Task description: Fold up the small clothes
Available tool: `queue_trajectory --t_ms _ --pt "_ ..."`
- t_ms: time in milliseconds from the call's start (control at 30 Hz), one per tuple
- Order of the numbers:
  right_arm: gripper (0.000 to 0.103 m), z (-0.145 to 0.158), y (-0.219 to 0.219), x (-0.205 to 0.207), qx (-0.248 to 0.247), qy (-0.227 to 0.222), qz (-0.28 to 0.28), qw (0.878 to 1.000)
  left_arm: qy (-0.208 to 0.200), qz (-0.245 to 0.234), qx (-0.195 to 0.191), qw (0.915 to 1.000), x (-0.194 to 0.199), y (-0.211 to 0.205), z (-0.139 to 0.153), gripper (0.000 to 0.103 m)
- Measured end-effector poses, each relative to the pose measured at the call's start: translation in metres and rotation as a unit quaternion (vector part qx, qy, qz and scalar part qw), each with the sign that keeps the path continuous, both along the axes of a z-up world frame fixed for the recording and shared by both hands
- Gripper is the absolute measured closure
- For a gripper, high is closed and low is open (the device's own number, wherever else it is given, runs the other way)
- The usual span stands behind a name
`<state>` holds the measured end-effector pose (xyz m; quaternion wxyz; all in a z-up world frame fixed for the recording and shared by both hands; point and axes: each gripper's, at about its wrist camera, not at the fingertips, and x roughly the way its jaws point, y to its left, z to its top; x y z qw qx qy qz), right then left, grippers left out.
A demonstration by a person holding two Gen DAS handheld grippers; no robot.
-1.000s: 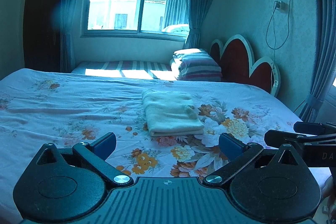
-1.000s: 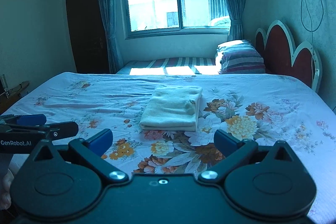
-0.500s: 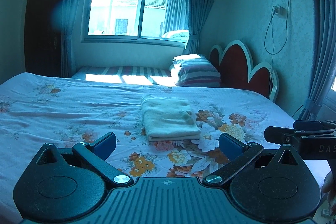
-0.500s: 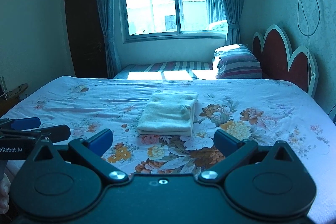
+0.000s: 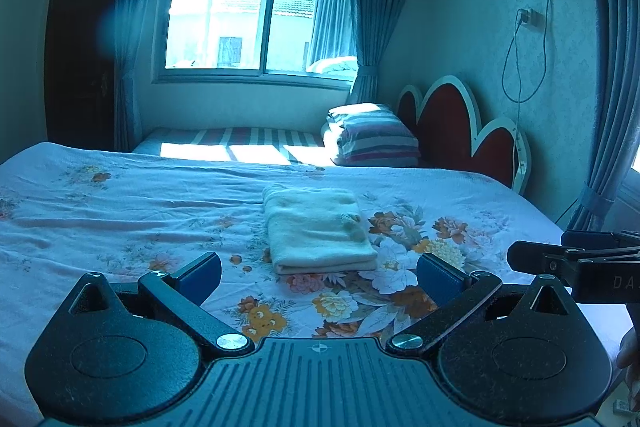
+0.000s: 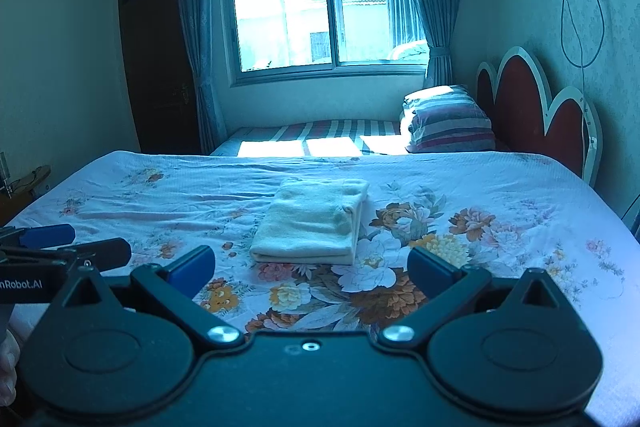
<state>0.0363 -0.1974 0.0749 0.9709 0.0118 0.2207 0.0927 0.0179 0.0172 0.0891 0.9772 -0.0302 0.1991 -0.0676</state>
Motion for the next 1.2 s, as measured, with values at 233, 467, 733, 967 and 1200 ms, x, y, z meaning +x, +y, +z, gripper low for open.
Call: queue_trajectory --t_ms 233,467,733,967,1200 --pt "0.001 -0.0012 -0.0002 0.0011 0.002 0.001 0.000 1.000 0.001 -0.004 0.002 1.0000 0.0032 -0.0032 0.0003 0.000" --pt "0.001 -0.0010 -0.0042 0.0004 0.002 -0.001 -0.010 1.000 -0.004 -0.007 0.004 1.0000 0.0042 -0.0082 0.0018 0.000" --pt "0.001 0.0005 -0.0014 -0.0010 -0.001 -0.004 -0.010 1.000 -0.003 -0.004 0.004 1.0000 0.0012 -0.0080 0.0004 0.000" --pt "0.001 0.0010 -0.0021 -0.0001 -0.001 -0.006 -0.007 1.000 -0.006 -0.004 0.007 0.9999 0.0021 -0.0097 0.0020 0.000" --pt "0.001 0.0003 -0.0033 0.0015 0.000 -0.004 -0.005 1.000 -0.005 -0.004 0.005 1.0000 0.0029 -0.0094 0.0018 0.000"
